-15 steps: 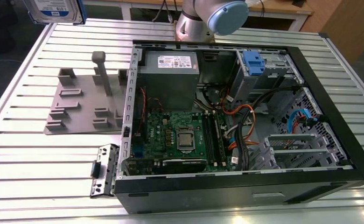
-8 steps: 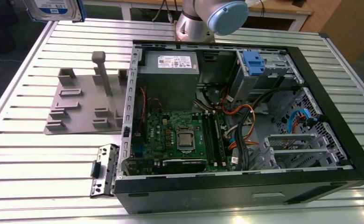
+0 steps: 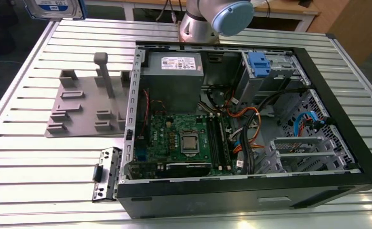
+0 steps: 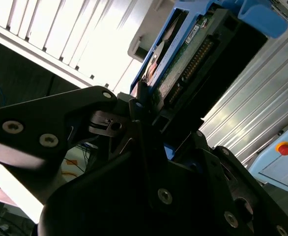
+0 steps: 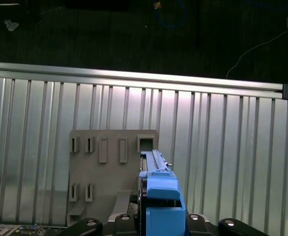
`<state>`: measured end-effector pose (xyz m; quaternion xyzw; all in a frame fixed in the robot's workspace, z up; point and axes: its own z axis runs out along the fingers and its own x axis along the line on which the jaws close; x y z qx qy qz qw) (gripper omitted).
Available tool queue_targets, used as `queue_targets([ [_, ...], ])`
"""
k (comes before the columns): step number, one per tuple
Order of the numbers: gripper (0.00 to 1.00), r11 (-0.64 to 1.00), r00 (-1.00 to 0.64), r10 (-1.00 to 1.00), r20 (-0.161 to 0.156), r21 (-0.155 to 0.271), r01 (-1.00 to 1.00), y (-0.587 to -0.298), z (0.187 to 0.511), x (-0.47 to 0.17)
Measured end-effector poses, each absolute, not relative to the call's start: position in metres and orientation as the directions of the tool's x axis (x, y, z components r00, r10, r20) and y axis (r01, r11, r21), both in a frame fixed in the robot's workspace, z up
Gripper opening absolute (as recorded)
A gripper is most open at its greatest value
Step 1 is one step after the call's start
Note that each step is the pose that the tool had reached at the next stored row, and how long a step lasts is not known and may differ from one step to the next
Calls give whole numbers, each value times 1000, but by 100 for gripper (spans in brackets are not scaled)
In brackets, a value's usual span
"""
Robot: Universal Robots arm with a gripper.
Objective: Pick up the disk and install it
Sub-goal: 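Pick up the disk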
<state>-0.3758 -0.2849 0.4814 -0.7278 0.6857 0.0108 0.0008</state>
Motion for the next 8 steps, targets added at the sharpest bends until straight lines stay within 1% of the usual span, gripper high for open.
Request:
queue_targets([
  [8,36,-60,59,-998,-17,14,-998,-285,488,-376],
])
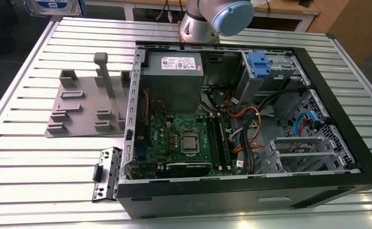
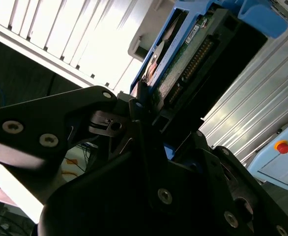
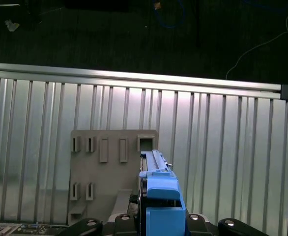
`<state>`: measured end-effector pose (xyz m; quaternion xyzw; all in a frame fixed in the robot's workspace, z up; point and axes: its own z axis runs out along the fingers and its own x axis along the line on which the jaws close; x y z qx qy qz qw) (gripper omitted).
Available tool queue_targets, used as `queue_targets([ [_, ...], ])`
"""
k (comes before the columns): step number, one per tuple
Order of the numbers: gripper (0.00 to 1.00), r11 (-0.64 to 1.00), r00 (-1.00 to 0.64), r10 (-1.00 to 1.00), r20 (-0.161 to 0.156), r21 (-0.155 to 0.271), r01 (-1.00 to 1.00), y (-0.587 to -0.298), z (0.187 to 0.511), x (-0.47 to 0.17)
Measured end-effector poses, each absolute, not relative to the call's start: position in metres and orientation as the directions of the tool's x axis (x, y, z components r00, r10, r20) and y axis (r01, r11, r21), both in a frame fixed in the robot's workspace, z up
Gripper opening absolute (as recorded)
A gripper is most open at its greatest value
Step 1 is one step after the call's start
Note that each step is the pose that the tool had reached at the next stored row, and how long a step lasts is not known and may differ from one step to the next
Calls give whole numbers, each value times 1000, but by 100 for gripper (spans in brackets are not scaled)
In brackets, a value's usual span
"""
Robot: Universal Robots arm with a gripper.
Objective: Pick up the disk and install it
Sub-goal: 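Pick up the disk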
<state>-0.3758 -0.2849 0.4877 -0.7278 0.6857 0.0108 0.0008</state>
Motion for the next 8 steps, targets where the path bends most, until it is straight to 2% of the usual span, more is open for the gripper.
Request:
queue_targets([
  [8,36,-60,59,-998,-17,14,-998,-285,495,-376],
])
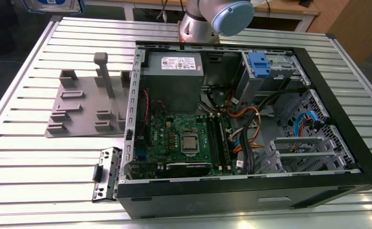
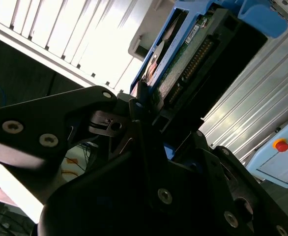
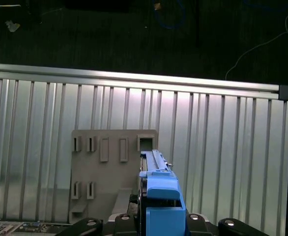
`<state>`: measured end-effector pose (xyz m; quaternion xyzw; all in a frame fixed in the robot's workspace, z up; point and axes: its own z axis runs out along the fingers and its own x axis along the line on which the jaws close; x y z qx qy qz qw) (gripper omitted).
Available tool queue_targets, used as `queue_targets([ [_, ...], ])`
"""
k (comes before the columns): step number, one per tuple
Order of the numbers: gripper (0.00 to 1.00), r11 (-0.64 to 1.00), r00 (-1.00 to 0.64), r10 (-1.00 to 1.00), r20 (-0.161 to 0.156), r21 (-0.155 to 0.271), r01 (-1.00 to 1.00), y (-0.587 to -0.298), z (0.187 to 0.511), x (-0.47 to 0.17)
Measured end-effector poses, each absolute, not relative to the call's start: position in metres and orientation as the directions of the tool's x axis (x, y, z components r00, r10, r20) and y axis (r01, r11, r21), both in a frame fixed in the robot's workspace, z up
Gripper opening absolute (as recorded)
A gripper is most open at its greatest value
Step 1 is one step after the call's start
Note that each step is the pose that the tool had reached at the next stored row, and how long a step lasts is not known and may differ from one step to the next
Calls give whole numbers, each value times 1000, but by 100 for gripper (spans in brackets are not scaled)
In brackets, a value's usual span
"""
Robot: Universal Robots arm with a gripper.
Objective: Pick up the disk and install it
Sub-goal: 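Pick up the disk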
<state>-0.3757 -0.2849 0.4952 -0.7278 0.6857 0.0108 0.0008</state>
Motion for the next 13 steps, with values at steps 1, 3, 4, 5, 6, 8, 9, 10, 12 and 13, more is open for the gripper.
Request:
queue_targets([
  [1,36,-60,59,-998,-17,14,-998,-285,497,-376],
  [3,36,-60,59,-998,-17,14,-998,-285,501,-376],
  [4,36,-60,59,-998,-17,14,-998,-285,502,-376],
  [5,36,-60,59,-998,-17,14,-998,-285,503,-376],
  [6,36,-60,59,-998,-17,13,-998,-285,503,-376],
  [8,36,-60,59,-998,-17,14,-998,-285,503,-376],
  [9,36,-60,59,-998,-17,14,-998,-285,503,-376],
  [10,36,-60,59,-998,-17,14,-998,-285,503,-376],
  [12,36,-60,59,-998,-17,14,-998,-285,503,-376],
  [13,36,-60,59,-998,-17,13,-998,-285,503,-375],
])
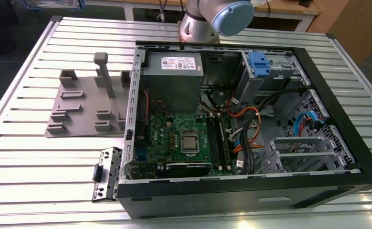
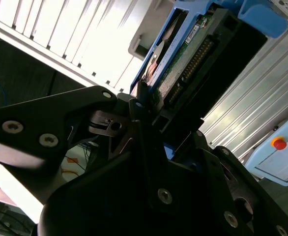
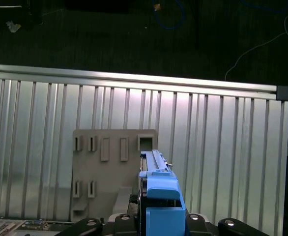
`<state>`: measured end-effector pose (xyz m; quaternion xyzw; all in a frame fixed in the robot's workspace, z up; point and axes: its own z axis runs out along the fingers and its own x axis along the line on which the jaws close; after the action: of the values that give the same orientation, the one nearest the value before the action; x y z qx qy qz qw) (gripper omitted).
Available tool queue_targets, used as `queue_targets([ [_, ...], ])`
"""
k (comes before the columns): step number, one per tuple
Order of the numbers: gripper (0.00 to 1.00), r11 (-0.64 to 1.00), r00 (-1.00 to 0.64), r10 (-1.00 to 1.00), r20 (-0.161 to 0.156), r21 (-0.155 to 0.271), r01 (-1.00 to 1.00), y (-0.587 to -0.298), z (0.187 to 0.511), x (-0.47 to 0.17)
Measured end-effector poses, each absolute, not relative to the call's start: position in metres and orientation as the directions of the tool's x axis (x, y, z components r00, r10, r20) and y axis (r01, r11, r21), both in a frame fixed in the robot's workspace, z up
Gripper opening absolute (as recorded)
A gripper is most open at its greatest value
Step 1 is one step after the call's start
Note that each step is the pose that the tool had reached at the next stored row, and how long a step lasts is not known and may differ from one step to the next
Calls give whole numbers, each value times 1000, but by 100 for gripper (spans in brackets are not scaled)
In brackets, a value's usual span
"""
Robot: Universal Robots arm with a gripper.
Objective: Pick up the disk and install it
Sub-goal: 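Pick up the disk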
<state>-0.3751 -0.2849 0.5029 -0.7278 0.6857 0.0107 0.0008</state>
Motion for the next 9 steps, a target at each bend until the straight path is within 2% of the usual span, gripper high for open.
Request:
queue_targets([
  [9,36,-60,59,-998,-17,14,-998,-285,503,-367],
])
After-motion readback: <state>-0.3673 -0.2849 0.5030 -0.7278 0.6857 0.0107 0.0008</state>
